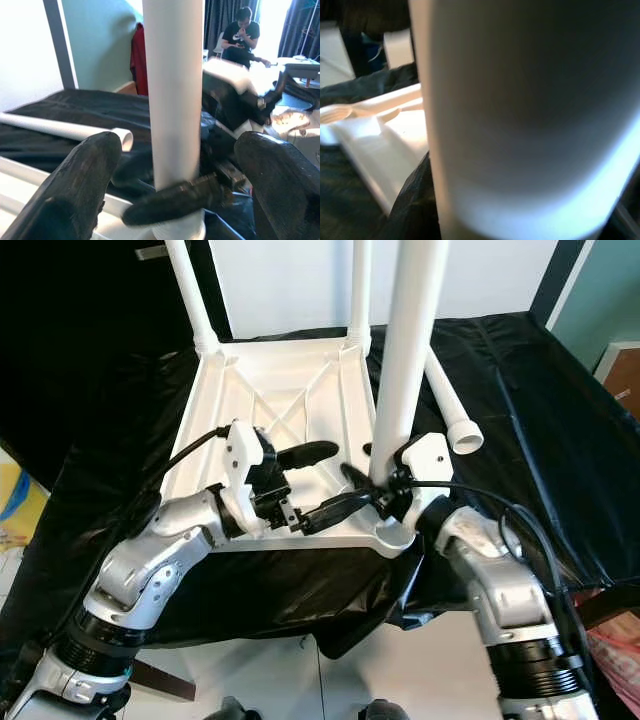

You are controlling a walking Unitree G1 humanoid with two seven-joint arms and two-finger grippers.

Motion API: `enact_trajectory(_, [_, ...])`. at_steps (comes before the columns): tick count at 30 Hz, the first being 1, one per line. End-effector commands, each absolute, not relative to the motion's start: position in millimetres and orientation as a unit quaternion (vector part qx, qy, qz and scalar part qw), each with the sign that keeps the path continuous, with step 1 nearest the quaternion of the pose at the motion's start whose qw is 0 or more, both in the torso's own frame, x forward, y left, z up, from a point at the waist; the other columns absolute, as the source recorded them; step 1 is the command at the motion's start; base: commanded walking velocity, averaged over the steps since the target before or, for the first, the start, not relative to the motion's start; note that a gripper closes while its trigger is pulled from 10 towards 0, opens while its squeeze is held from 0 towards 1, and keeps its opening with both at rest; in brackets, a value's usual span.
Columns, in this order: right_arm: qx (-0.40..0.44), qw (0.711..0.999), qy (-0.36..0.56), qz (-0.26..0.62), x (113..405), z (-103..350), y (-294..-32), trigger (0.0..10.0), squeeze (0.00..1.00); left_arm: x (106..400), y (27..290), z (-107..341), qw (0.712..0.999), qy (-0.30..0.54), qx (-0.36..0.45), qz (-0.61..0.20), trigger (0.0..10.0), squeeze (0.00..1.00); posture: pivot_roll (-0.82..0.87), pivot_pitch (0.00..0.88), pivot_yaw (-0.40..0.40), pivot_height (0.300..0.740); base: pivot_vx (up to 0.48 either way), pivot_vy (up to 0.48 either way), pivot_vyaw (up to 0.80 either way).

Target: Building children table

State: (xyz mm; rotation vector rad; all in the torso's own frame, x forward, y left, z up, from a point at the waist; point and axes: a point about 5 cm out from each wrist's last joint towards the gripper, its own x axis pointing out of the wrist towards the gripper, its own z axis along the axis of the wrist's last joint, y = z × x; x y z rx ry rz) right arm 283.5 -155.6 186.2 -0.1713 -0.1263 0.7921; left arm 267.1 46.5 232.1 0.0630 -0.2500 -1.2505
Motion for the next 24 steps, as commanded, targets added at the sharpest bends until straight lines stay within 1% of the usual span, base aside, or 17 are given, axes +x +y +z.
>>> enact_trajectory(1, [-0.084, 0.904, -0.054, 0.415, 282.5, 186.9, -151.8, 10.0, 0.0, 263.5, 46.3, 231.6, 0.758, -0.115, 0.044, -0.641, 10.0, 0.0, -0.09, 0.086, 0.015, 0.74, 0.0, 0.0, 0.0])
enact_trajectory(5, [-0.085, 0.893, -0.038, 0.441, 283.3, 186.9, -153.6, 10.0, 0.0, 269.1, 47.5, 235.0, 0.759, -0.116, 0.044, -0.639, 10.0, 0.0, -0.09, 0.083, 0.013, 0.74, 0.0, 0.0, 0.0])
enact_trajectory(7, [-0.097, 0.879, -0.025, 0.466, 283.2, 187.3, -154.3, 10.0, 0.0, 273.2, 48.1, 239.0, 0.758, -0.12, 0.043, -0.639, 10.0, 0.0, -0.09, 0.072, 0.008, 0.74, 0.0, 0.0, 0.0])
enact_trajectory(8, [-0.097, 0.879, -0.025, 0.466, 283.2, 187.3, -154.3, 10.0, 0.0, 273.2, 48.1, 239.0, 0.758, -0.12, 0.043, -0.639, 10.0, 0.0, -0.09, 0.072, 0.008, 0.74, 0.0, 0.0, 0.0])
enact_trajectory(9, [-0.103, 0.87, -0.017, 0.483, 283.4, 188.2, -154.7, 10.0, 0.0, 275.2, 47.9, 242.0, 0.756, -0.123, 0.04, -0.641, 10.0, 0.0, -0.09, 0.069, 0.006, 0.74, 0.0, 0.0, 0.0])
enact_trajectory(10, [-0.103, 0.87, -0.017, 0.483, 283.4, 188.2, -154.7, 10.0, 0.0, 275.2, 47.9, 242.0, 0.756, -0.123, 0.04, -0.641, 10.0, 0.0, -0.09, 0.069, 0.006, 0.74, 0.0, 0.0, 0.0])
enact_trajectory(12, [-0.109, 0.852, -0.006, 0.511, 283.2, 190.6, -154.8, 10.0, 0.0, 276.6, 47.4, 246.5, 0.749, -0.124, 0.033, -0.65, 10.0, 0.0, -0.09, 0.063, 0.002, 0.74, 0.0, 0.0, 0.0])
enact_trajectory(14, [-0.109, 0.852, -0.006, 0.511, 283.2, 190.6, -154.8, 10.0, 0.0, 276.6, 47.4, 246.5, 0.749, -0.124, 0.033, -0.65, 10.0, 0.0, -0.09, 0.063, 0.002, 0.74, 0.0, 0.0, 0.0])
enact_trajectory(15, [-0.114, 0.845, -0.001, 0.523, 284.3, 191.4, -154.7, 10.0, 0.0, 276.2, 47.2, 250.2, 0.742, -0.125, 0.024, -0.658, 10.0, 0.0, -0.09, 0.055, -0.003, 0.74, 0.0, 0.0, 0.0])
enact_trajectory(16, [-0.114, 0.845, -0.001, 0.523, 284.3, 191.4, -154.7, 10.0, 0.0, 276.2, 47.2, 250.2, 0.742, -0.125, 0.024, -0.658, 10.0, 0.0, -0.09, 0.055, -0.003, 0.74, 0.0, 0.0, 0.0])
enact_trajectory(17, [-0.118, 0.838, 0.005, 0.533, 285.4, 191.4, -154.5, 10.0, 0.0, 274.9, 46.8, 254.3, 0.733, -0.124, 0.011, -0.668, 10.0, 0.0, -0.08, 0.051, -0.006, 0.74, 0.0, 0.0, 0.0])
enact_trajectory(19, [-0.118, 0.838, 0.005, 0.533, 285.4, 191.4, -154.5, 10.0, 0.0, 274.9, 46.8, 254.3, 0.733, -0.124, 0.011, -0.668, 10.0, 0.0, -0.08, 0.051, -0.006, 0.74, 0.0, 0.0, 0.0])
enact_trajectory(20, [-0.124, 0.83, 0.011, 0.543, 287.5, 190.8, -154.3, 10.0, 0.0, 270.6, 45.9, 258.8, 0.714, -0.121, -0.007, -0.689, 10.0, 0.0, -0.08, 0.047, -0.009, 0.74, 0.0, 0.0, 0.0])
enact_trajectory(21, [-0.124, 0.83, 0.011, 0.543, 287.5, 190.8, -154.3, 10.0, 0.0, 270.6, 45.9, 258.8, 0.714, -0.121, -0.007, -0.689, 10.0, 0.0, -0.08, 0.047, -0.009, 0.74, 0.0, 0.0, 0.0])
enact_trajectory(22, [-0.13, 0.825, 0.017, 0.55, 289.5, 189.7, -154.0, 10.0, 0.0, 266.2, 44.8, 262.7, 0.698, -0.123, -0.02, -0.706, 10.0, 0.0, -0.07, 0.044, -0.011, 0.74, 0.0, 0.0, 0.0])
enact_trajectory(23, [-0.13, 0.825, 0.017, 0.55, 289.5, 189.7, -154.0, 10.0, 0.0, 266.2, 44.8, 262.7, 0.698, -0.123, -0.02, -0.706, 10.0, 0.0, -0.07, 0.044, -0.011, 0.74, 0.0, 0.0, 0.0])
enact_trajectory(24, [-0.129, 0.819, 0.021, 0.558, 290.2, 188.6, -153.4, 10.0, 0.0, 262.3, 43.1, 264.5, 0.683, -0.121, -0.028, -0.72, 10.0, 0.0, -0.07, 0.042, -0.011, 0.74, 0.0, 0.0, 0.0])
